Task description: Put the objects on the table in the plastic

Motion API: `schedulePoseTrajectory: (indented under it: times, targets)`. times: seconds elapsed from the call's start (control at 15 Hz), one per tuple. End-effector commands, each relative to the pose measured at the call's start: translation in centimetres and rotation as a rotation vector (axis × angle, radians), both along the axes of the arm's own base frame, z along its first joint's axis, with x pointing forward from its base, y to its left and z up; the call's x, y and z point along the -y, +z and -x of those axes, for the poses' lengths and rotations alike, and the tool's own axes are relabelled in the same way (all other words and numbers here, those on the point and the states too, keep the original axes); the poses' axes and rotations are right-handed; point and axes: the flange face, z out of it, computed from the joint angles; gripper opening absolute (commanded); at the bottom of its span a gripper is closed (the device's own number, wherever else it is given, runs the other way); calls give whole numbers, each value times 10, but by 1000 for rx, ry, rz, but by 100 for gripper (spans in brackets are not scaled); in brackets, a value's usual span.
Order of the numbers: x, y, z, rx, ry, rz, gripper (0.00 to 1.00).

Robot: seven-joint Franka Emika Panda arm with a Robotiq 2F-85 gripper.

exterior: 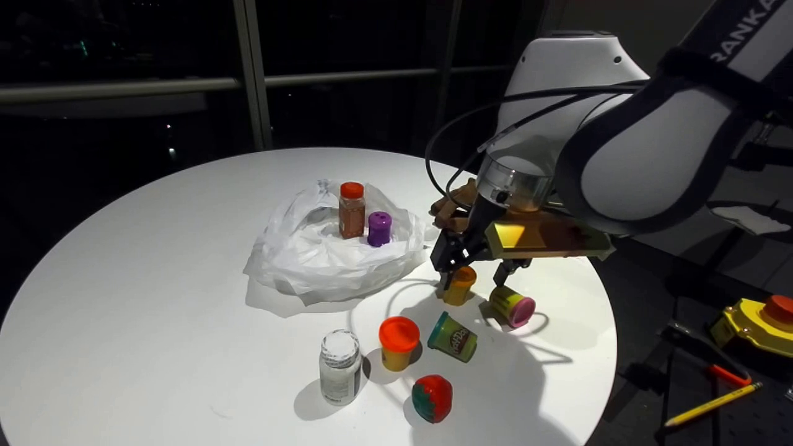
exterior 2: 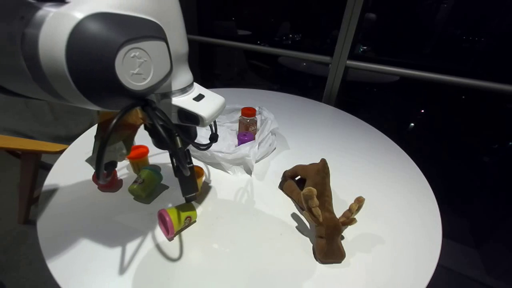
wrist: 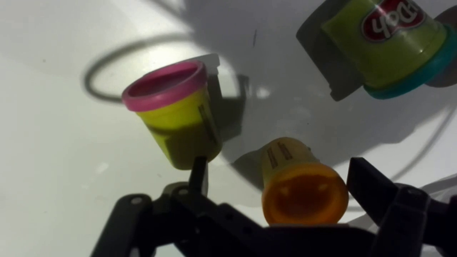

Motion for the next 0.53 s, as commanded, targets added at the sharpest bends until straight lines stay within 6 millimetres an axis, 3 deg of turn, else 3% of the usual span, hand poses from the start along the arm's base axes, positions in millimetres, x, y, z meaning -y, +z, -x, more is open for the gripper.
schedulePoseTrajectory:
  times: [0.0, 0.13, 0.2, 0.27, 0.47]
  targets:
    - [-5, 5, -16, 46, -14, -23, 100]
    - [-4, 6, -21, 57, -19, -15, 100]
    - [-4, 7, -22, 60, -16, -9, 77]
    - [-4, 7, -24, 62, -17, -8, 74]
    - [-3, 7, -25, 54, -11, 2, 51]
